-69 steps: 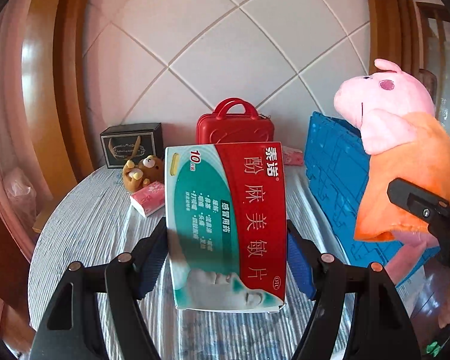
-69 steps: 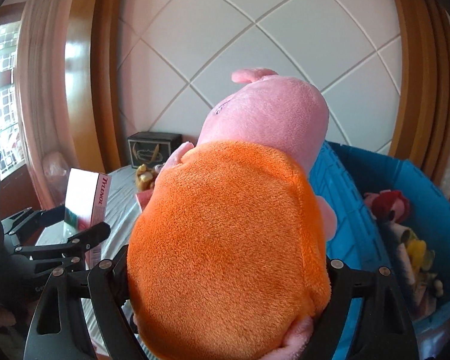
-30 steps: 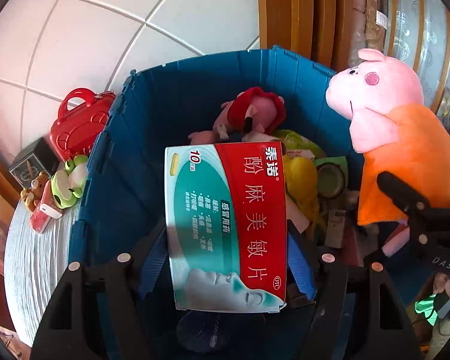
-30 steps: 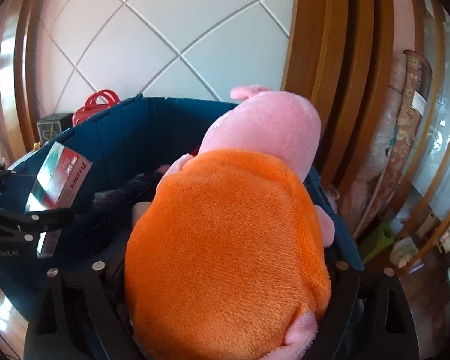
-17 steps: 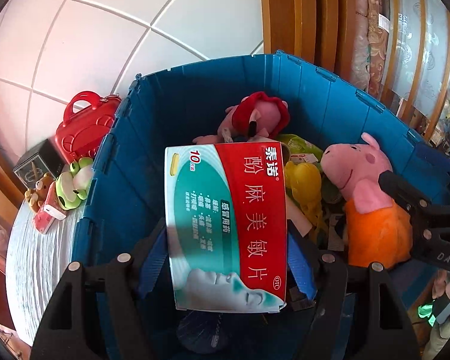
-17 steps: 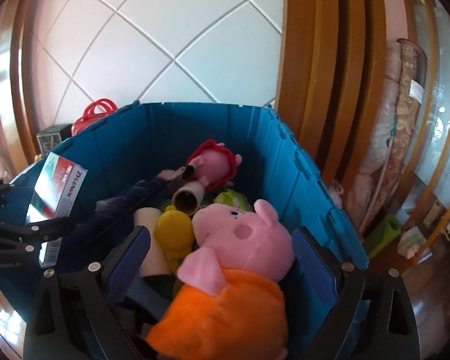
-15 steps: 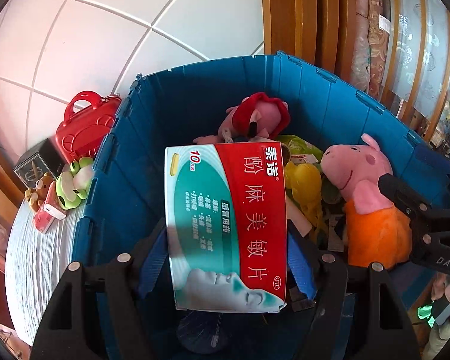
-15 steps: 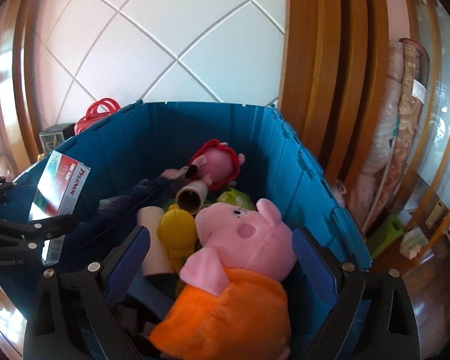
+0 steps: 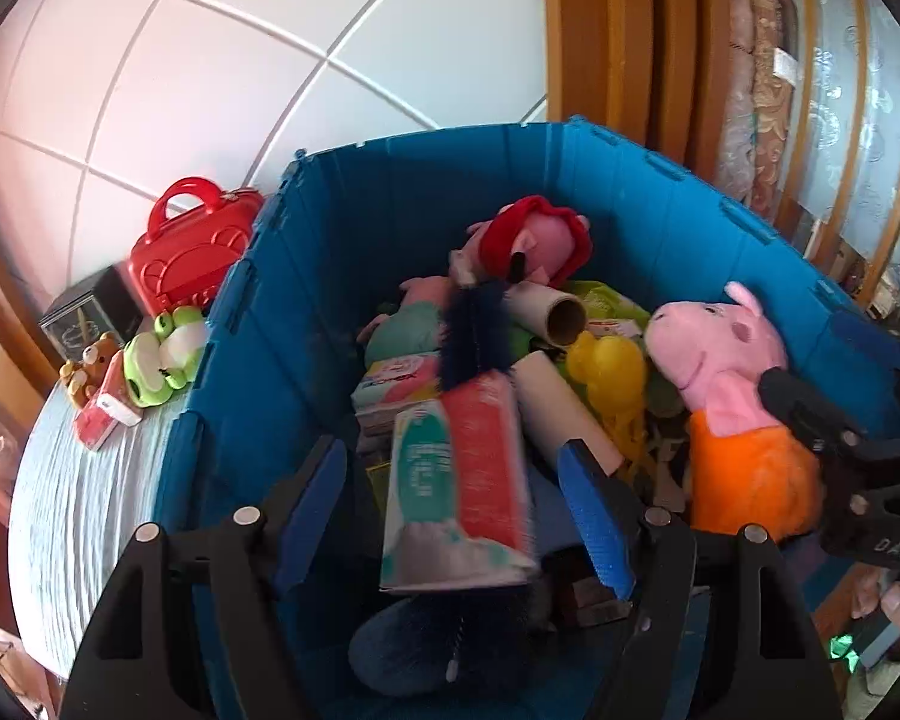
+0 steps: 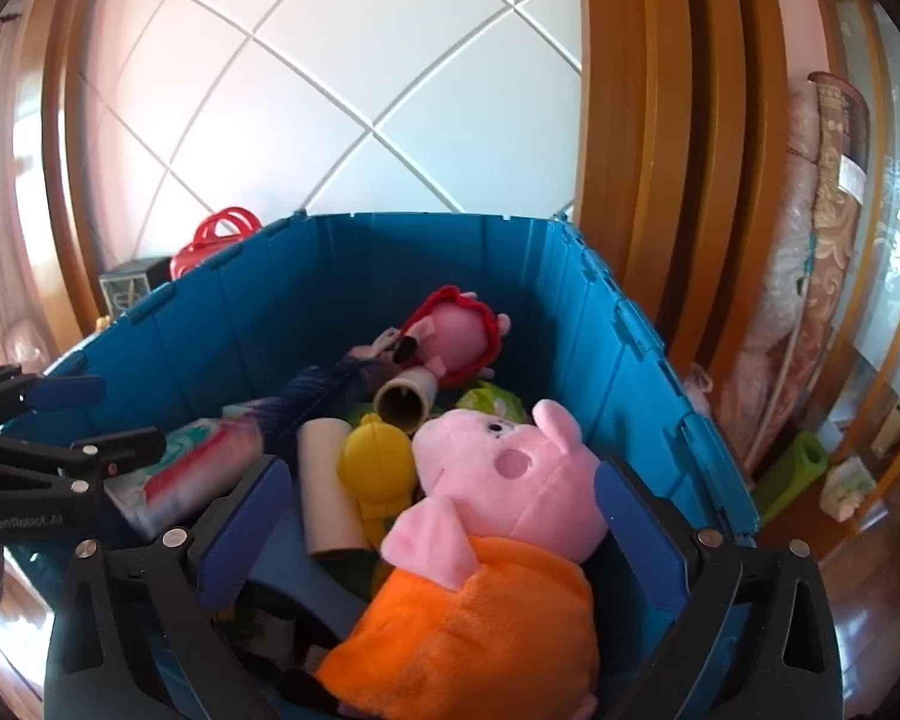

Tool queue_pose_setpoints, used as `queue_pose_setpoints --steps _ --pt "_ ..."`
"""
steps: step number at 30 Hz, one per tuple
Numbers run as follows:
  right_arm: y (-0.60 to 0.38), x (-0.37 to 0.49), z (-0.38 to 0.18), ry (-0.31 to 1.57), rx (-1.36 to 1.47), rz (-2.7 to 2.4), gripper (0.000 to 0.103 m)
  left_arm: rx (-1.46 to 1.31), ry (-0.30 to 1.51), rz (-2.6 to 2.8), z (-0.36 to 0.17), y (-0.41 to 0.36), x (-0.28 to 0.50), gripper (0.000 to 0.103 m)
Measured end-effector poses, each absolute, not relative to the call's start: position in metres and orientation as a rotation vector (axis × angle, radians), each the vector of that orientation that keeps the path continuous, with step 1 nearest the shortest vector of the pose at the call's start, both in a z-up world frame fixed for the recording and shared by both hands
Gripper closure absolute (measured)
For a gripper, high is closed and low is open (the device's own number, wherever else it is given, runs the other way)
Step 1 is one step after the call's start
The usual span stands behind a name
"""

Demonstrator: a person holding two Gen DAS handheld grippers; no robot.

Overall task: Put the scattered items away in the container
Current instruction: 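Carry the medicine box and pink pig over the crate and open both tools, then move both tools back from the crate toward the tissue packs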

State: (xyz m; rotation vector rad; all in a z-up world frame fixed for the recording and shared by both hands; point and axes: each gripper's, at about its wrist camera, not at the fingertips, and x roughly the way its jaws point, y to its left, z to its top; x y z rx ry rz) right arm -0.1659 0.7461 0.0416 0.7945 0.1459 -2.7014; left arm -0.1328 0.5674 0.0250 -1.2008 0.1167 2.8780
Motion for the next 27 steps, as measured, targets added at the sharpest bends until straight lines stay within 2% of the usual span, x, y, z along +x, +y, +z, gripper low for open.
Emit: queue_pose_setpoints --steps 14,27 --pt "0.749 -0.158 0.036 0.111 0.821 -2.717 0.0 -1.136 0.061 2.893 0.033 0.559 -0.109 0.03" --pt "0.711 -0.132 0.06 0.215 0.716 -2.738 0.0 -1.032 -0.048 3.022 0.06 0.504 -0.066 0.03"
